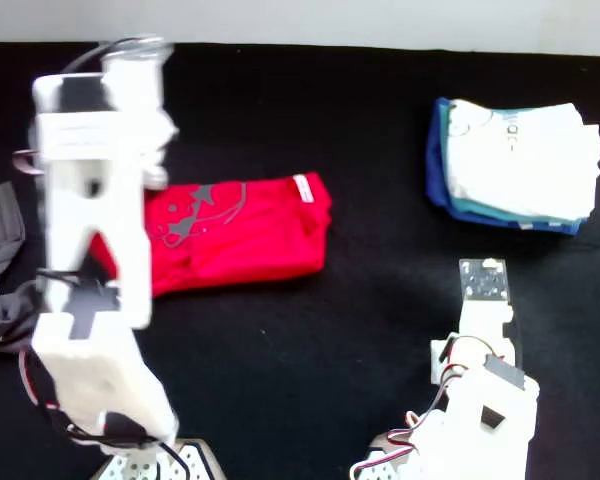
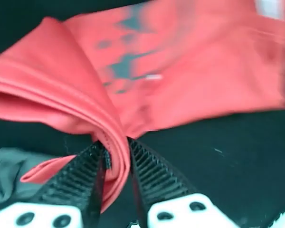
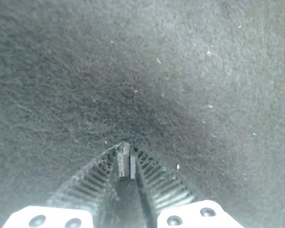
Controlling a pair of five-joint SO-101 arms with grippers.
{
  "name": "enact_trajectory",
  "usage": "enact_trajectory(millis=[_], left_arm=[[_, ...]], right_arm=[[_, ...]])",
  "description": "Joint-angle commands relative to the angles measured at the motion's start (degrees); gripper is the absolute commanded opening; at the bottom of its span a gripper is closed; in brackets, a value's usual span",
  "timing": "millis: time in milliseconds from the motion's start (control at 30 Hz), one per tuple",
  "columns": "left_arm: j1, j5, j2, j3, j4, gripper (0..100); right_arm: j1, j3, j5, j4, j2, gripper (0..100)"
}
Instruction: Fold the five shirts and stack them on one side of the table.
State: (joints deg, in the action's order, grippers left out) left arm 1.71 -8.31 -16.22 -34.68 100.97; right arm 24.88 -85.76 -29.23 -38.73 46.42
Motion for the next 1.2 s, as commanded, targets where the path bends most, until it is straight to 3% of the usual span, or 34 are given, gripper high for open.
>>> enact_trajectory(millis=[0,167,433,667,967,1167], left_arm=[[-10.86,0.62,2.86,0.57,0.26,1],[-17.19,0.44,-6.55,0.66,-6.15,1],[-18.77,0.26,-20.62,-1.54,-18.02,1],[-22.11,0.26,-26.24,-14.2,-20.13,1],[-20.18,0.26,-38.73,-29.76,-20.84,2],[-20.26,0.53,-40.66,-37.58,-14.51,18]], right_arm=[[1.89,-1.36,-0.18,1.63,0.04,0.7],[1.89,-1.36,-0.18,1.63,0.04,0.7],[1.89,-1.36,-0.18,1.63,0.04,0.7],[1.89,-1.36,-0.18,1.63,0.04,0.7],[1.89,-1.36,-0.18,1.63,0.04,0.7],[1.89,-1.36,-0.18,1.63,0.04,0.7]])
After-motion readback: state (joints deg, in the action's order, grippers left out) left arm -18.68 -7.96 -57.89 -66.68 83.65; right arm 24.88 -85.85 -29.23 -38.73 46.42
